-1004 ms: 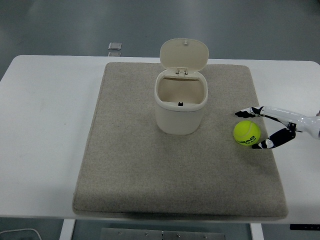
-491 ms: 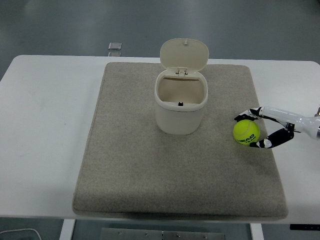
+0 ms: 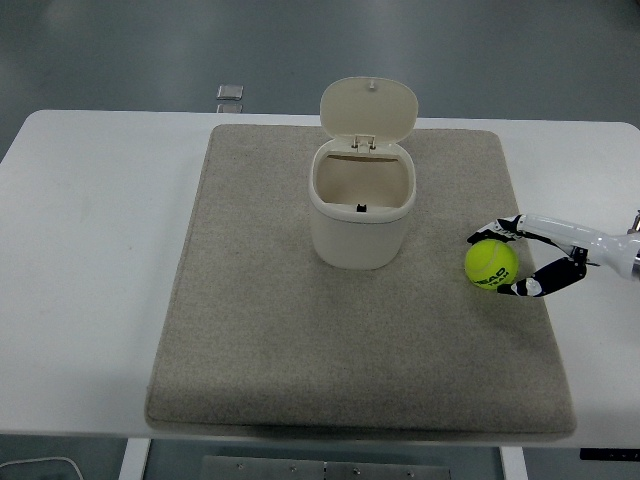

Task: Pick up the tennis ball and place it in the box.

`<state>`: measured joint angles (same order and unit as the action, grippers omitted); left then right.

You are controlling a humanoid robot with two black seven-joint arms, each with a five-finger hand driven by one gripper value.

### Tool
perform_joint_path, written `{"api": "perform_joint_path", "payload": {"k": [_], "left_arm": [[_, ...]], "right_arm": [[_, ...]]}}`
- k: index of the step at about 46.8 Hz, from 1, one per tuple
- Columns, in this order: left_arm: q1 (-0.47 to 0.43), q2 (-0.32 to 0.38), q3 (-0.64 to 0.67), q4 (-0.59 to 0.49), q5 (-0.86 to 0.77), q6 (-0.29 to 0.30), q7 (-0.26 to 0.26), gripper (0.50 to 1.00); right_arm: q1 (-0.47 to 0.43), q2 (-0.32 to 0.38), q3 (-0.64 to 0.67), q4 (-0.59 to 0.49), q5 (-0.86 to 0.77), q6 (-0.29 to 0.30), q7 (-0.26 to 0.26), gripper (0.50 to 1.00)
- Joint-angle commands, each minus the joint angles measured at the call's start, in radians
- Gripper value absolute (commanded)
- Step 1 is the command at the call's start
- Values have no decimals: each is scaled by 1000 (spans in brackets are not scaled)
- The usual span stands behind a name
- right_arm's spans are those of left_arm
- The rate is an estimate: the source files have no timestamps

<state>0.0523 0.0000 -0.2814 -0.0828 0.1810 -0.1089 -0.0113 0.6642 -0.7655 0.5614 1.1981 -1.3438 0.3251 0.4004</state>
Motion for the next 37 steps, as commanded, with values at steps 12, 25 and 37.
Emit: {"api": "perform_joint_path", "payload": {"k": [12, 25, 37], "left_arm": [[0, 0, 1, 0, 0, 0, -1, 992], [0, 0, -1, 0, 0, 0, 1, 992], [0, 0, -1, 0, 0, 0, 1, 992]], "right_arm": [[2, 0, 0, 0, 0, 0, 29, 521], [23, -5, 20, 0, 5, 0, 80, 500], [115, -9, 18, 35, 14, 14, 121, 500]]}}
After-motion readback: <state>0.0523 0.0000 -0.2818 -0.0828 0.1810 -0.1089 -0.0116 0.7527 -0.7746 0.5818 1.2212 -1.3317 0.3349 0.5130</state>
